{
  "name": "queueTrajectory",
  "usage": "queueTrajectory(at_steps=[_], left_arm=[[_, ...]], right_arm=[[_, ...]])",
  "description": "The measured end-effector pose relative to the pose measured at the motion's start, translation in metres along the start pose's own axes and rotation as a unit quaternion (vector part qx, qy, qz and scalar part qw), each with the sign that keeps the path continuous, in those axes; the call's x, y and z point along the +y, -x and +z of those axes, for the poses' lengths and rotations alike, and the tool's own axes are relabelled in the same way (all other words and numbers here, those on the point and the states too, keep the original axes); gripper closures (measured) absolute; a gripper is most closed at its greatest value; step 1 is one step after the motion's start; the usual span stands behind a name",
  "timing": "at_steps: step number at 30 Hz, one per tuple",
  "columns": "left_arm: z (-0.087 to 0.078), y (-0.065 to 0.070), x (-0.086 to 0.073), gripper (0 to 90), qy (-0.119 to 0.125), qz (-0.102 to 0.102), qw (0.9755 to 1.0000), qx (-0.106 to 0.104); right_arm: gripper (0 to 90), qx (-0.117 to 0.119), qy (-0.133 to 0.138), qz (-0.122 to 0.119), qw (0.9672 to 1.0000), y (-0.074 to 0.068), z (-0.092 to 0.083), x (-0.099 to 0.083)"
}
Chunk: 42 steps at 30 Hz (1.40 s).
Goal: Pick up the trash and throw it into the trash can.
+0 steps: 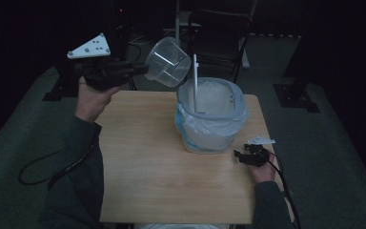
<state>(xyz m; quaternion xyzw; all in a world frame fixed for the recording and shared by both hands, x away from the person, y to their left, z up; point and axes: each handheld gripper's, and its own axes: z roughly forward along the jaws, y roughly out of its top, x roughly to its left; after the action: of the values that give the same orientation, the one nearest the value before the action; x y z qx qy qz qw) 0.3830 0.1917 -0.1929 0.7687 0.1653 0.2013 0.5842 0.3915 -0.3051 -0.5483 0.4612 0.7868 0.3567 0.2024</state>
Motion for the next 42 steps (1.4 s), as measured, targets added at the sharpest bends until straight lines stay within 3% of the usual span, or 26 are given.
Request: queueTrajectory(at_steps=[20, 42], left_arm=[[0.031, 0.002, 0.030, 84.1, 0.009, 0.006, 0.9998, -0.017], [0.069, 0.011, 0.044, 84.1, 0.021, 0.004, 0.9984, -0.053]], right_arm=[[37.6, 0.000, 0.000, 0.000, 1.0000, 0.000, 0.000, 0.000], [37.3, 0.001, 0.001, -0.001, 1.0000, 0.000, 0.000, 0.000]])
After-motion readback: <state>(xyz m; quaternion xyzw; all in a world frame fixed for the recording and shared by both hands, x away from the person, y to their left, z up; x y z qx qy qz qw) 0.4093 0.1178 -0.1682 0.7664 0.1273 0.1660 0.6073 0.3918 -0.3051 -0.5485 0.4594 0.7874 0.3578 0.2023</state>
